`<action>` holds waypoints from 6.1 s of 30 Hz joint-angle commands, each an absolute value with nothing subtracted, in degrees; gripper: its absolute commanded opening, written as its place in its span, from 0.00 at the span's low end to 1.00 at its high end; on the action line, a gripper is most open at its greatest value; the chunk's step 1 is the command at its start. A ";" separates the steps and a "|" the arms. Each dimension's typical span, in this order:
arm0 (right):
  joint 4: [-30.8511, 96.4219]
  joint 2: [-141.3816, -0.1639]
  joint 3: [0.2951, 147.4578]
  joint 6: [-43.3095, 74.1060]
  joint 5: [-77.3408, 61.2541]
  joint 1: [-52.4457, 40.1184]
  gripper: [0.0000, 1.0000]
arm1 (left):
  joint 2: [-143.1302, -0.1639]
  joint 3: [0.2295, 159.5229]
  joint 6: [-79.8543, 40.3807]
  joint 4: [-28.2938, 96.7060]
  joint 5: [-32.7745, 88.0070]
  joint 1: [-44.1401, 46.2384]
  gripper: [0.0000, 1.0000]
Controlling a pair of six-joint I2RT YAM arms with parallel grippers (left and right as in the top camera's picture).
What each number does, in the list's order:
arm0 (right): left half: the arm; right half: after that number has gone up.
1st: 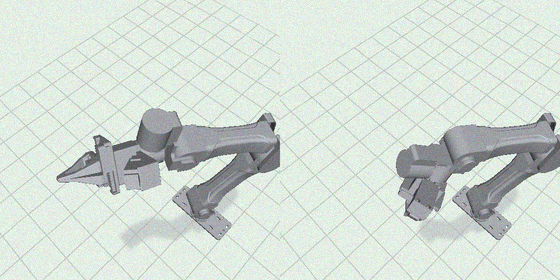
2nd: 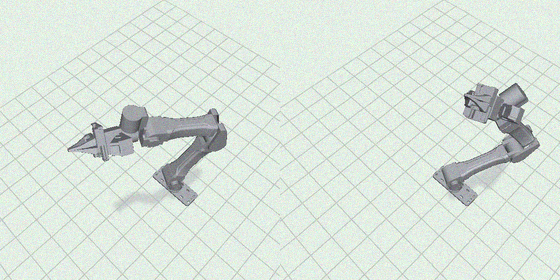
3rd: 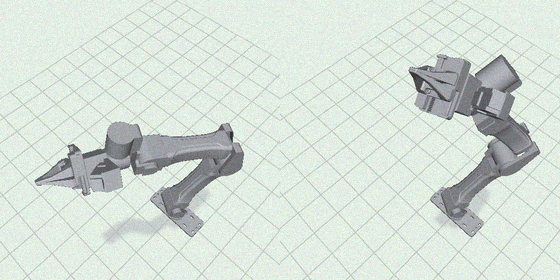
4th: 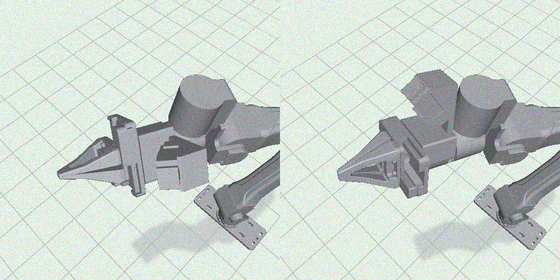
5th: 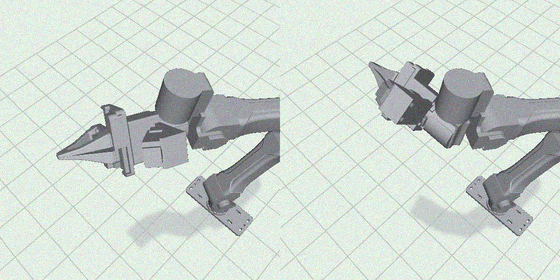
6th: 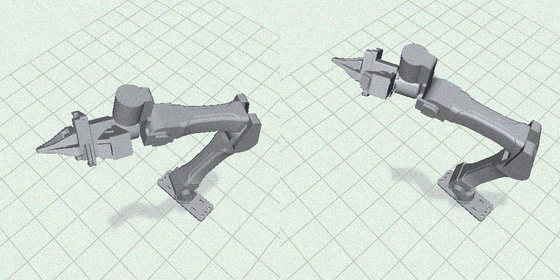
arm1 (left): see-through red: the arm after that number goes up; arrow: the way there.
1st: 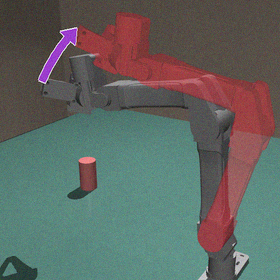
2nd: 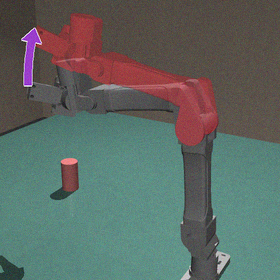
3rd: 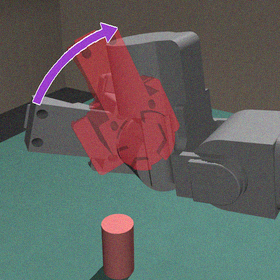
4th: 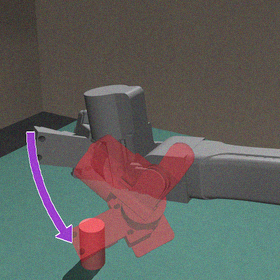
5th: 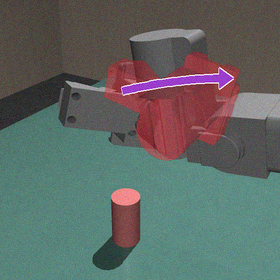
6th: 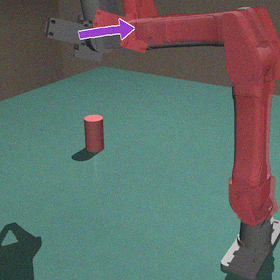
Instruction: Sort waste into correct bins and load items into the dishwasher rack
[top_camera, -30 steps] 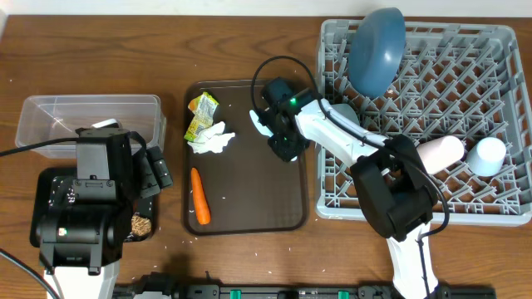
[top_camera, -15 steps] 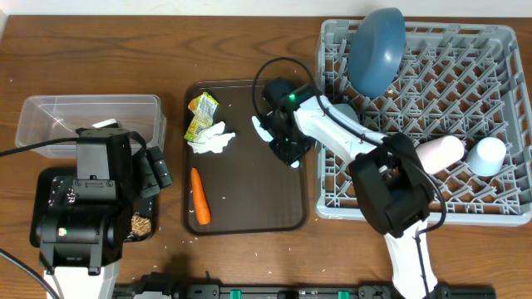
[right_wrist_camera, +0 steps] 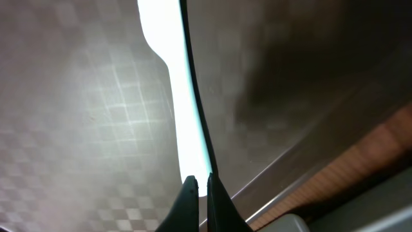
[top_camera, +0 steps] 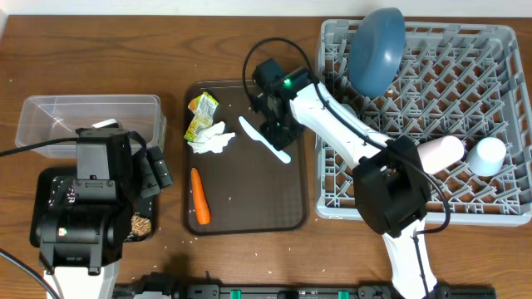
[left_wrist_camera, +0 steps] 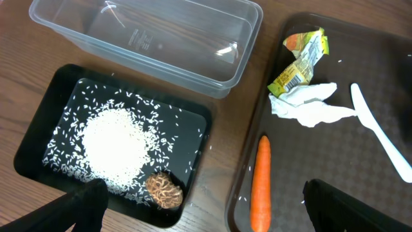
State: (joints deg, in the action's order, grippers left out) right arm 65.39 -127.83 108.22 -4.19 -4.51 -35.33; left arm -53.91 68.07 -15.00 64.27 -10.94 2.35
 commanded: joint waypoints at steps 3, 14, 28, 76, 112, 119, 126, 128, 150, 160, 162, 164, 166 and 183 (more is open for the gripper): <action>66.04 -128.57 110.41 -2.81 -4.73 -35.99 0.13 | -53.91 68.86 -15.27 64.45 -11.86 2.26 0.98; 63.09 -128.62 100.33 -8.86 -4.75 -36.03 0.44 | -53.91 68.86 -15.27 64.45 -11.86 2.26 0.98; 58.13 -129.62 94.21 -9.52 -4.56 -35.44 0.01 | -53.91 68.86 -15.27 64.45 -11.88 2.26 0.98; 42.68 -132.75 97.14 -1.63 -8.82 -37.32 0.01 | -53.91 68.86 -15.27 64.45 -11.88 2.26 0.98; 37.01 -131.15 105.54 -1.74 -5.93 -38.92 0.53 | -53.91 68.86 -15.27 64.45 -11.88 2.26 0.98; 34.87 -135.33 105.54 0.91 -3.27 -38.98 0.47 | -53.91 68.86 -15.27 64.45 -11.86 2.26 0.98; 34.85 -137.80 105.54 1.91 -3.25 -39.07 0.39 | -53.91 68.86 -15.27 64.45 -11.88 2.26 0.97; 34.94 -138.47 105.54 2.35 -3.44 -39.07 0.30 | -53.91 68.86 -15.29 64.45 -11.88 2.26 0.98; 39.92 -136.66 106.08 2.76 -7.55 -38.44 0.01 | -53.91 68.86 -15.27 64.45 -11.88 2.26 0.98; 42.76 -134.45 106.10 3.66 -7.53 -37.98 0.01 | -53.91 68.86 -15.27 64.45 -11.88 2.26 0.98; 44.75 -134.50 106.06 4.29 -7.49 -37.89 0.01 | -53.91 68.86 -15.27 64.45 -11.88 2.26 0.98; 47.18 -134.54 106.06 4.27 -7.49 -37.87 0.07 | -53.91 68.86 -15.27 64.45 -11.88 2.26 0.98; 48.45 -134.54 106.06 4.27 -7.51 -37.89 0.11 | -53.91 68.86 -15.27 64.45 -11.88 2.26 0.98; 52.99 -134.54 106.06 8.60 -4.29 -37.78 0.01 | -53.91 68.86 -15.27 64.45 -11.88 2.26 0.98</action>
